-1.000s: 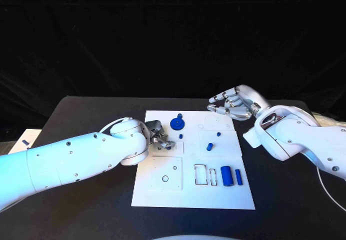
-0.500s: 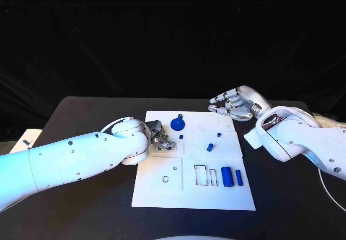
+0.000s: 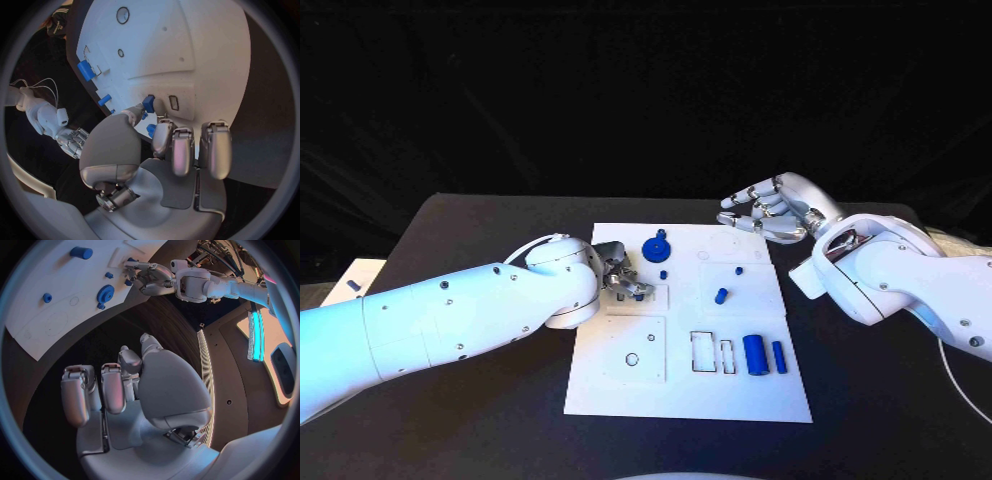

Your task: Assemble the parts on the task board

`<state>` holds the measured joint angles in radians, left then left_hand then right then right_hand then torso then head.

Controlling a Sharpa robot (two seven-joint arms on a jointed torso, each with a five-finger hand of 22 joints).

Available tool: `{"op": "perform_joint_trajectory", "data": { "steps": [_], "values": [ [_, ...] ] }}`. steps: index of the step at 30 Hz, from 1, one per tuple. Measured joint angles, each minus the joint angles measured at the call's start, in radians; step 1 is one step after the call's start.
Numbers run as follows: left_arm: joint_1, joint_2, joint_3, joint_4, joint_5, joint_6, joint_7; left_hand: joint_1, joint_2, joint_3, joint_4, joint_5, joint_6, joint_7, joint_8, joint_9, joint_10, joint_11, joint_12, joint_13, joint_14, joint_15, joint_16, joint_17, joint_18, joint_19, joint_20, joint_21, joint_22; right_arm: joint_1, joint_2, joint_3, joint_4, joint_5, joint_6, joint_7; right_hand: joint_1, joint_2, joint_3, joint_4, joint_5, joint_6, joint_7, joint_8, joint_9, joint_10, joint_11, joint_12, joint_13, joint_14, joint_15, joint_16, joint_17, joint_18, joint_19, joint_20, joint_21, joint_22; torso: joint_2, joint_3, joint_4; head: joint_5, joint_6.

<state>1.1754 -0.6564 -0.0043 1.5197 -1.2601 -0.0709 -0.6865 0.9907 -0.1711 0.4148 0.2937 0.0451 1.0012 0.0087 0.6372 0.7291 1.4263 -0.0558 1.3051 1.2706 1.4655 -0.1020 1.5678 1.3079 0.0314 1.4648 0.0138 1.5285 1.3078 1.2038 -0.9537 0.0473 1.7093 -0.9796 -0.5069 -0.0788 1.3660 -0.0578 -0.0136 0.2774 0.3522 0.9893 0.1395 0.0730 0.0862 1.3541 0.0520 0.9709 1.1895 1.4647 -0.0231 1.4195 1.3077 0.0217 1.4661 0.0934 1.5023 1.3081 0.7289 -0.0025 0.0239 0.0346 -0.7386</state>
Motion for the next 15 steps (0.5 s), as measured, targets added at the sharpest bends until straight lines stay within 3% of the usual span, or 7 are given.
{"op": "perform_joint_trajectory", "data": {
  "steps": [15],
  "values": [
    [0.001,0.0,0.0,-0.002,0.004,0.002,0.0,-0.039,0.018,-0.094,0.0,0.0,0.004,-0.003,0.001,0.007,0.003,-0.003,0.004,0.006,0.0,0.0,0.0,0.0,0.0,0.004,-0.004,0.004,0.0,0.0,0.0,0.0,0.0,0.001,0.0,0.0,0.0,0.0,-0.003,0.003,0.0,0.0,0.0,0.0,0.0,0.0,0.0,-0.004,-0.004,0.0,0.0,-0.004,0.0,0.0,0.0,0.0,0.0,0.0,0.0,-0.0001,-0.0001,0.002,0.002]
  ]
}}
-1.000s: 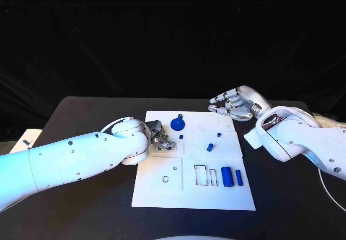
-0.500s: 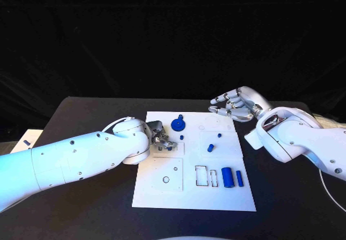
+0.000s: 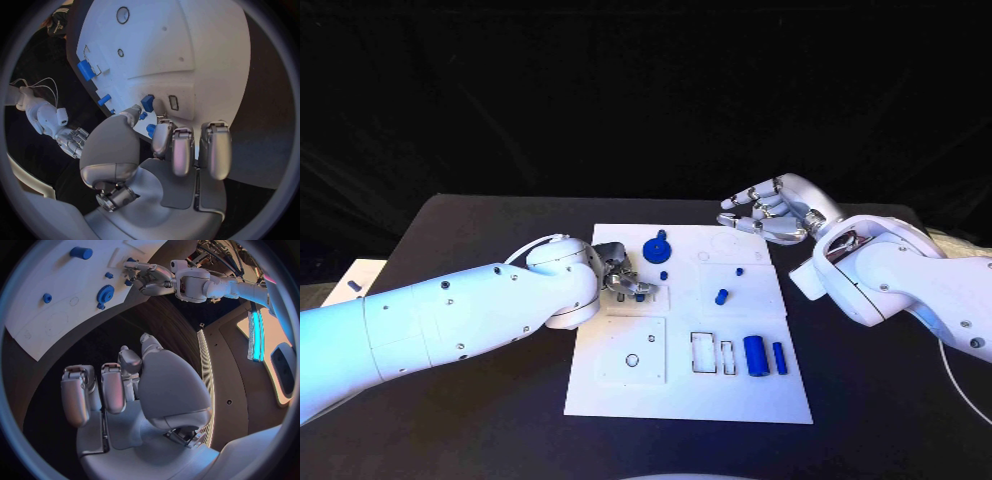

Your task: Assemble the parts on the task board

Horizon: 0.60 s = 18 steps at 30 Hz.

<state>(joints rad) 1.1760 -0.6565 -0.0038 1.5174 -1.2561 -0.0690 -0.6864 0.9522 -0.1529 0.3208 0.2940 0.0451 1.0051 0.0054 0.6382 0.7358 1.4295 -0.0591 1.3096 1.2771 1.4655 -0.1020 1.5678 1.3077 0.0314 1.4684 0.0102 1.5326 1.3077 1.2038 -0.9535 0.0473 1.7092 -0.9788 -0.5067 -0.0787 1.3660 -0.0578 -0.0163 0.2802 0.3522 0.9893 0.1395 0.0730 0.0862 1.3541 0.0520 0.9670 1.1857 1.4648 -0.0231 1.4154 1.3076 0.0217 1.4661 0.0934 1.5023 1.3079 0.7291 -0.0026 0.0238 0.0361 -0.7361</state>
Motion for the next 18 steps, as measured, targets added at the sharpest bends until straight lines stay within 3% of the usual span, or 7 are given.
{"op": "perform_joint_trajectory", "data": {
  "steps": [9,11,15,18],
  "values": [
    [-0.002,-0.005,0.004,0.005,0.003,0.001,0.001,-0.007,0.004,-0.036,0.001,0.0,0.0,0.0,0.006,0.002,0.0,0.0,0.0,0.001,0.0,0.0,0.0,0.0,0.0,0.0,0.0,0.0,0.0,0.0,0.0,0.0,-0.001,0.0,0.001,0.0,0.0,0.0,-0.003,-0.003,0.0,0.0,0.0,0.0,0.0,0.0,0.0,0.0,-0.001,0.0,0.0,-0.004,0.0,0.0,0.0,0.0,-0.004,0.0,0.0,-0.0001,0.0,0.0,0.001],
    [-0.005,-0.009,0.009,0.01,0.005,0.002,0.001,-0.012,0.002,-0.055,0.001,0.0,-0.001,0.0,0.005,0.003,0.0,0.0,0.0,0.001,0.0,0.0,0.0,0.0,0.0,0.0,0.0,0.0,0.0,0.0,0.0,0.0,-0.002,0.0,0.002,0.0,0.0,0.0,-0.006,0.0,0.0,0.0,0.0,0.0,0.0,0.0,0.0,-0.004,-0.002,0.0,0.0,-0.004,0.0,0.0,0.0,0.0,-0.004,0.0,0.0,-0.0003,0.0,0.0,0.002],
    [-0.013,-0.018,0.024,0.025,0.021,0.008,-0.003,-0.049,0.025,-0.126,0.002,0.0,-0.001,0.0,0.011,0.007,0.0,0.0,-0.003,-0.011,0.0,0.0,0.0,0.0,0.0,0.0,0.0,0.0,0.0,0.0,0.002,0.0,-0.007,0.0,0.003,0.0,0.0,0.0,-0.006,0.0,0.0,0.0,0.0,0.0,0.0,0.0,0.0,-0.004,-0.002,0.0,0.0,-0.004,0.0,0.0,0.0,0.0,-0.004,0.0,0.0,-0.0012,0.0,-0.001,0.004],
    [-0.008,-0.024,0.038,0.035,0.036,0.008,-0.006,-0.077,0.043,-0.175,0.0,0.0,-0.01,0.001,0.011,0.009,0.0,0.0,-0.009,-0.018,0.0,0.0,0.0,0.0,0.0,0.0,0.0,0.0,0.0,0.0,0.003,-0.001,-0.012,0.0,0.004,0.0,0.0,0.0,-0.006,0.0,0.0,0.0,0.0,0.0,0.0,0.0,0.0,-0.004,-0.002,0.0,0.0,-0.004,0.0,0.0,0.0,0.0,-0.004,0.0,-0.002,-0.0012,0.0002,-0.001,0.006]
  ]
}}
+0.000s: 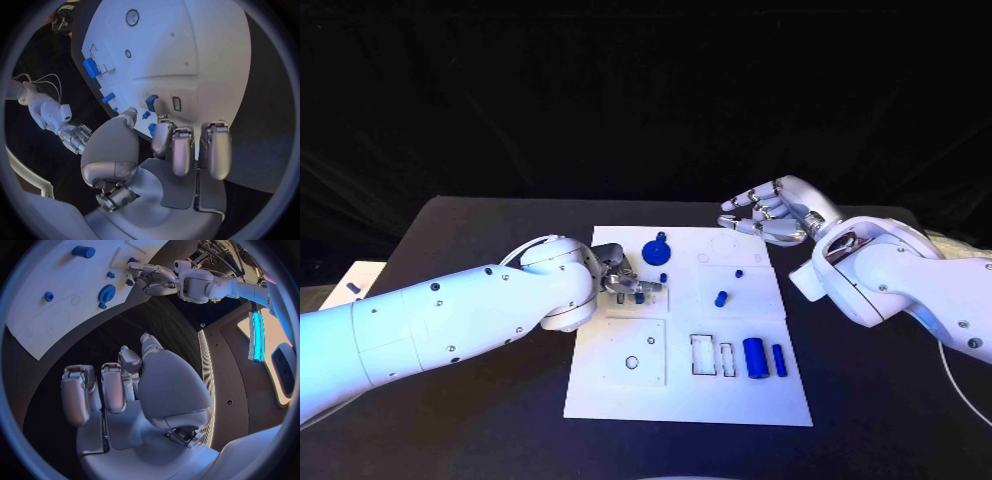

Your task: Assemble the parts on the task board

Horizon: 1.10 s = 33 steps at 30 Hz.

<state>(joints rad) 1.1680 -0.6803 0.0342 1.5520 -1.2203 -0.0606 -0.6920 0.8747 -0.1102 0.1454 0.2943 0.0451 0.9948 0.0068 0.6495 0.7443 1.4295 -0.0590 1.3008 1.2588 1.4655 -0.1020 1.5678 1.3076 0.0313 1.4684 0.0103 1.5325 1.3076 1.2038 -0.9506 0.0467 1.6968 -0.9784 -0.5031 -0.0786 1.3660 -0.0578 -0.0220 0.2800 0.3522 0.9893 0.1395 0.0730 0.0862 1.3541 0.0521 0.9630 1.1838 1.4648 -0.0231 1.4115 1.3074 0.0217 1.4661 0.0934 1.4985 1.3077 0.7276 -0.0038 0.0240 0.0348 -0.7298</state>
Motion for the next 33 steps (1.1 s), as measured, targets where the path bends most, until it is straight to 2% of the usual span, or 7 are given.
{"op": "perform_joint_trajectory", "data": {
  "steps": [5,9,14,17,22,27,33],
  "values": [
    [0.027,-0.009,0.012,0.012,0.023,-0.002,-0.002,-0.013,0.011,-0.054,-0.001,0.0,-0.009,0.002,0.0,0.002,-0.009,0.002,-0.012,-0.012,0.0,0.0,0.0,0.0,0.0,0.0,0.0,-0.007,0.0,0.0,0.004,-0.002,-0.008,0.001,0.001,0.0,0.0,0.0,-0.003,0.003,0.0,0.0,0.0,0.0,0.0,0.0,0.0,0.0,0.0,0.0,0.0,0.0,0.0,0.0,0.0,0.0,0.0,0.0,0.0,-0.0005,0.0002,0.0,0.004],
    [0.061,-0.018,0.017,0.011,0.044,0.001,-0.004,-0.011,0.014,-0.082,-0.003,0.0,-0.02,0.005,0.0,0.002,-0.022,0.007,-0.028,-0.026,0.0,0.0,0.0,0.0,0.0,0.0,0.0,-0.02,0.0,-0.001,0.005,-0.003,-0.011,0.002,0.003,0.0,0.0,0.0,-0.003,0.003,0.0,0.0,0.0,0.0,0.0,0.0,0.0,0.0,0.0,0.0,0.0,0.0,0.0,0.0,0.0,0.0,0.0,0.0,0.0,-0.0008,0.0,0.002,0.007],
    [0.111,-0.03,0.019,-0.025,0.079,0.045,-0.004,0.053,0.033,-0.11,-0.003,0.0,-0.038,0.013,0.0,0.001,-0.036,0.014,-0.046,-0.046,0.0,0.0,0.0,0.0,0.0,0.0,0.0,-0.04,0.0,-0.001,0.003,-0.004,-0.012,0.004,0.006,0.001,0.0,0.0,-0.003,0.003,0.0,0.0,0.0,0.0,0.0,0.0,0.0,0.0,0.0,0.0,0.0,0.0,0.0,0.0,0.0,0.0,0.0,0.0,0.0,-0.0002,0.0001,0.004,0.01],
    [0.136,-0.026,0.021,-0.067,0.093,0.089,-0.005,0.091,0.046,-0.126,-0.003,0.0,-0.075,0.027,-0.033,-0.02,-0.068,0.023,-0.082,-0.084,0.001,0.003,0.0,0.0,0.0,-0.001,0.001,-0.062,0.0,-0.001,0.002,-0.004,-0.013,0.005,0.007,0.001,-0.005,0.005,-0.003,0.003,0.0,0.0,0.0,0.0,0.0,0.0,0.0,0.0,0.0,0.0,0.0,0.0,0.0,0.0,0.0,0.0,0.0,0.0,0.0,0.0002,0.0,0.004,0.012],
    [0.154,0.01,0.02,-0.142,0.091,0.139,-0.006,0.141,0.071,-0.172,-0.001,0.0,-0.138,0.063,-0.12,-0.097,-0.108,0.057,-0.131,-0.142,0.0,0.036,0.0,0.0,0.0,-0.003,0.03,-0.073,0.0,-0.001,0.002,-0.005,-0.013,0.006,0.008,0.002,-0.005,0.005,-0.003,0.003,0.0,0.0,0.0,0.0,0.0,0.0,0.0,0.0,0.0,0.0,0.0,0.0,0.0,0.0,0.0,0.0,0.0,0.0,0.001,0.0005,0.0,0.005,0.016],
    [0.171,0.054,0.02,-0.217,0.067,0.187,-0.004,0.206,0.082,-0.174,-0.003,0.004,-0.131,0.072,-0.136,-0.133,-0.109,0.059,-0.136,-0.154,0.0,0.036,0.0,0.0,0.0,-0.002,0.034,-0.073,0.0,-0.002,0.006,-0.005,-0.013,0.007,0.009,0.002,-0.005,0.005,-0.003,0.003,0.0,0.0,0.0,0.0,0.0,0.0,0.0,0.0,0.0,0.0,0.0,0.0,0.0,0.0,0.0,0.0,0.0,0.0,0.002,0.0004,-0.0012,0.007,0.017],
    [0.176,0.096,0.02,-0.297,0.027,0.261,0.005,0.253,0.101,-0.168,-0.006,0.004,-0.099,0.064,-0.141,-0.155,-0.109,0.059,-0.133,-0.148,0.0,0.036,0.0,0.0,0.0,-0.002,0.034,-0.073,0.0,-0.002,0.01,-0.005,-0.013,0.007,0.01,0.002,-0.005,0.005,-0.003,0.003,0.0,0.0,0.0,0.0,0.0,0.0,0.0,0.0,0.0,0.0,0.0,0.0,0.0,0.0,0.0,0.0,0.0,0.0,0.004,-0.0002,-0.0036,0.007,0.02]
  ]
}}
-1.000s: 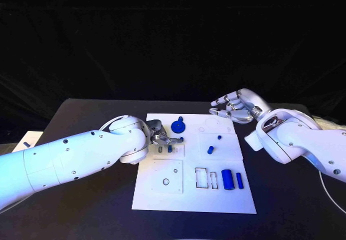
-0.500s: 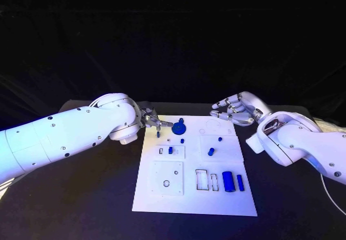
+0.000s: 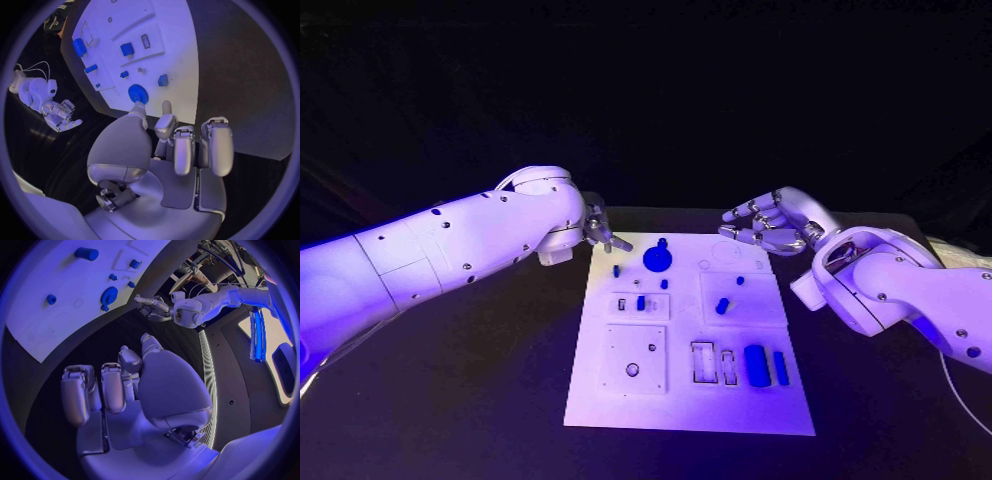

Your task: Assemble the parts on the task board

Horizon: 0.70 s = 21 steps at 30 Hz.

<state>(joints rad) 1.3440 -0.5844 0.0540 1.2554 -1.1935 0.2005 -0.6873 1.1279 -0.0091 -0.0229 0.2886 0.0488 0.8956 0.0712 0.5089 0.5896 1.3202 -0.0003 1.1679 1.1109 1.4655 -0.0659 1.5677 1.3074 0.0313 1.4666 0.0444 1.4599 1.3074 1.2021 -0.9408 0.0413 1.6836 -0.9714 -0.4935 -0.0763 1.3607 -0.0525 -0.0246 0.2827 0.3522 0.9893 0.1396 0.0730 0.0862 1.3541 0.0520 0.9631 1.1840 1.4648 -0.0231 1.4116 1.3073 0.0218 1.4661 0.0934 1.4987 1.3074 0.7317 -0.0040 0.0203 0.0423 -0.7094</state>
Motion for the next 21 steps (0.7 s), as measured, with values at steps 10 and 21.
{"op": "perform_joint_trajectory", "data": {
  "steps": [10,21],
  "values": [
    [0.001,0.056,-0.011,-0.094,-0.028,0.102,0.014,0.014,0.004,0.019,0.002,0.0,0.005,-0.002,0.0,-0.007,0.0,0.0,0.002,-0.001,0.0,0.0,0.0,0.0,0.0,0.0,0.0,0.0,0.0,0.0,0.003,0.0,-0.001,0.0,0.001,0.001,0.0,0.0,0.0,0.0,0.0,0.0,0.0,0.0,0.0,0.0,0.0,0.0,0.0,0.0,0.0,0.0,0.001,0.0,0.0,0.0,0.0,0.0,0.001,-0.0011,-0.0014,0.002,-0.002],
    [0.001,0.075,-0.015,-0.121,-0.026,0.138,0.023,0.022,0.012,0.043,0.004,0.0,0.017,-0.007,0.0,-0.01,0.004,-0.004,0.003,0.001,0.0,0.0,0.0,0.0,0.0,0.0,0.0,0.0,0.0,-0.001,0.006,0.0,-0.003,0.0,0.002,0.002,0.0,0.0,-0.003,-0.003,0.0,0.0,0.0,0.0,0.0,0.0,0.0,0.0,0.0,0.0,0.0,0.0,0.001,0.0,0.0,0.0,0.0,0.0,0.0,0.0,-0.0013,0.005,-0.004]
  ]
}}
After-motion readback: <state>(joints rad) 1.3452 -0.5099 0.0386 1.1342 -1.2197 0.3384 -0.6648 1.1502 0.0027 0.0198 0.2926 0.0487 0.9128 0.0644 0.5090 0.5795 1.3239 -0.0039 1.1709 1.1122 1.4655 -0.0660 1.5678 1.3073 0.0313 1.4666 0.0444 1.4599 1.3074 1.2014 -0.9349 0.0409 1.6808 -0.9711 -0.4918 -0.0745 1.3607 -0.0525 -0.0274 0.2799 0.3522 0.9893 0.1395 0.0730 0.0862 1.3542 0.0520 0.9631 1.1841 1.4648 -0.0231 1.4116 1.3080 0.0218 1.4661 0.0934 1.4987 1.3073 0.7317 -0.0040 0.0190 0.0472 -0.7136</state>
